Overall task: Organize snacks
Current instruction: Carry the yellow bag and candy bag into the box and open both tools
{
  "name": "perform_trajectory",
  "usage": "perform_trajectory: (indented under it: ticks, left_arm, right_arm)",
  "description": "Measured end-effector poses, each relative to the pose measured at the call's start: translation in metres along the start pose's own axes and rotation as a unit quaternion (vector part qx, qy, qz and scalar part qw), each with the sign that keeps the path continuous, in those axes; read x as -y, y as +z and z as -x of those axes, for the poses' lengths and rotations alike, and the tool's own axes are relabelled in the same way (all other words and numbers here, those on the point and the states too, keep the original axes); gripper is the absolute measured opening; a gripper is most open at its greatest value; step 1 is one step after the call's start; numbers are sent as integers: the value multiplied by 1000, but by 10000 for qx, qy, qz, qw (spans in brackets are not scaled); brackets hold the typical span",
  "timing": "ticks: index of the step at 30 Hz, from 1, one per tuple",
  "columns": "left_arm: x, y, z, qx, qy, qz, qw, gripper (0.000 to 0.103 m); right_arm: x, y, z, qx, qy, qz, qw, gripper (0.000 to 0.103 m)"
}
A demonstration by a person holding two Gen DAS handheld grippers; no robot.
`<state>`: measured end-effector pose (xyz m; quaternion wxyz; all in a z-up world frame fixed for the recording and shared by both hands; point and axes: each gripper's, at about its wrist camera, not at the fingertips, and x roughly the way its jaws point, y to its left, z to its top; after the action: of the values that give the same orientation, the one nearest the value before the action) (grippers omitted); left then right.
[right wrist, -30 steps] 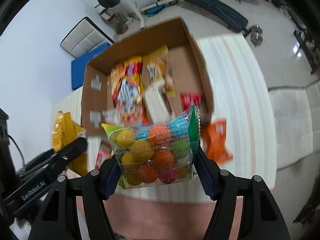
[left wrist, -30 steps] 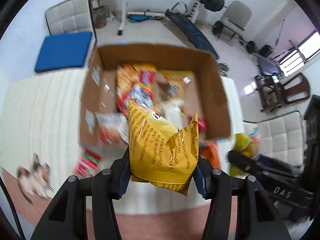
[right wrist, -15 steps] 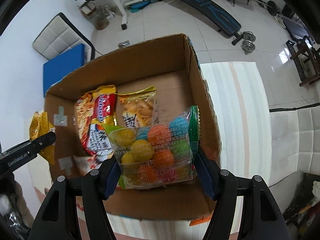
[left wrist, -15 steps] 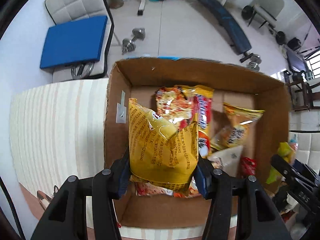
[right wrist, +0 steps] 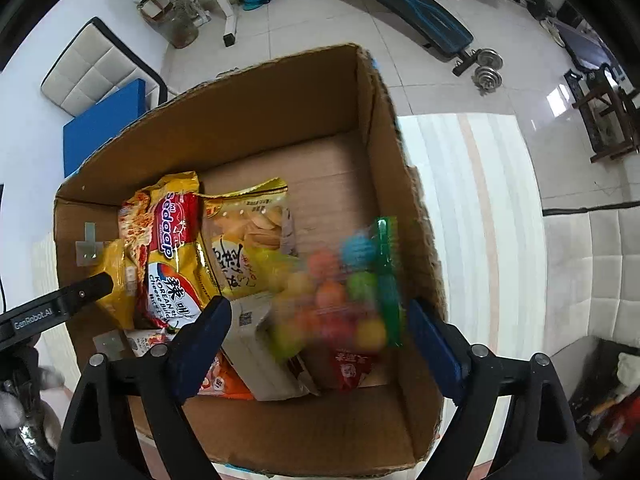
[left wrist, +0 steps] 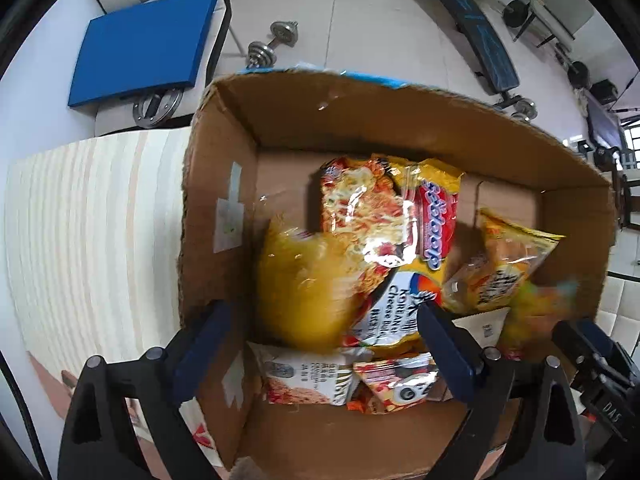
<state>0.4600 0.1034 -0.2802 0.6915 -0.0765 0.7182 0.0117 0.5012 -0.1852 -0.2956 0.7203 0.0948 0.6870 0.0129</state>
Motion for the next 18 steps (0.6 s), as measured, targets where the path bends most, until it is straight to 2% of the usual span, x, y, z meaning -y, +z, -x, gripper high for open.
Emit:
perform_trajectory:
  ticks: [3, 7, 10, 13, 18]
  left_arm:
    - [1, -2, 4, 55, -116, 28, 9999, 96]
    - [7, -7, 15, 233, -9, -128, 9996, 96]
    - [10, -16, 24, 326, -61, -169, 9993, 96]
    - [10, -25, 30, 419, -264, -67, 9987, 96]
    - [13, -47, 44, 710, -237, -125, 9971, 96]
  right_arm:
    - [-7, -2, 2, -13, -48, 116, 9999, 92]
    - [-18, -7, 9, -13, -76, 301, 9995, 94]
    - [-24, -13, 17, 39, -75, 441, 9990, 94]
    - [-29, -20, 25, 136, -21, 584, 9982, 95]
    - [-35, -33, 37, 292, -113, 779, 9965, 96]
